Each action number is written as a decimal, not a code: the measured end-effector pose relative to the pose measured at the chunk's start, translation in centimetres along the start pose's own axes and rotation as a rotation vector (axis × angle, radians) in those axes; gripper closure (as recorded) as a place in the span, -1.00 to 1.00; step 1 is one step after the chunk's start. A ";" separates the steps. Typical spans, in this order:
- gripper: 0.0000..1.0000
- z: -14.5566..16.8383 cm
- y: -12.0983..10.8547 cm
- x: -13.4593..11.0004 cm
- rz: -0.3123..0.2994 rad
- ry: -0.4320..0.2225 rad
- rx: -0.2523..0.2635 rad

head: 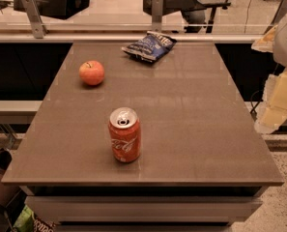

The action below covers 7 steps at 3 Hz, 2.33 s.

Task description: Move coke can near blue chip bag

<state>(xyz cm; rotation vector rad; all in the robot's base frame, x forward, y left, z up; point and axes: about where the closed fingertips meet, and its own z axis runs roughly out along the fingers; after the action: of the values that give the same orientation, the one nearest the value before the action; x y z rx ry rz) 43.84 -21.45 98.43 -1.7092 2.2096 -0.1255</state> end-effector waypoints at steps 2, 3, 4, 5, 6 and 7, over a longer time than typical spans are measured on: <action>-1.00 0.3 0.2 -0.7 0.017 -0.082 -0.018; -1.00 1.2 1.0 -2.9 0.059 -0.262 -0.056; -1.00 1.7 2.0 -6.0 0.090 -0.426 -0.088; -1.00 1.3 3.2 -9.9 0.116 -0.574 -0.112; -1.00 1.3 3.2 -9.9 0.116 -0.575 -0.112; -1.00 2.3 3.3 -9.9 0.130 -0.601 -0.100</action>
Offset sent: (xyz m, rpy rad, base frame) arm 0.0022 0.0270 -0.0054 0.3489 0.0077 0.0447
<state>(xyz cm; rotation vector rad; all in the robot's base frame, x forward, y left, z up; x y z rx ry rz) 43.63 -10.81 97.48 -1.4002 1.8779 0.4766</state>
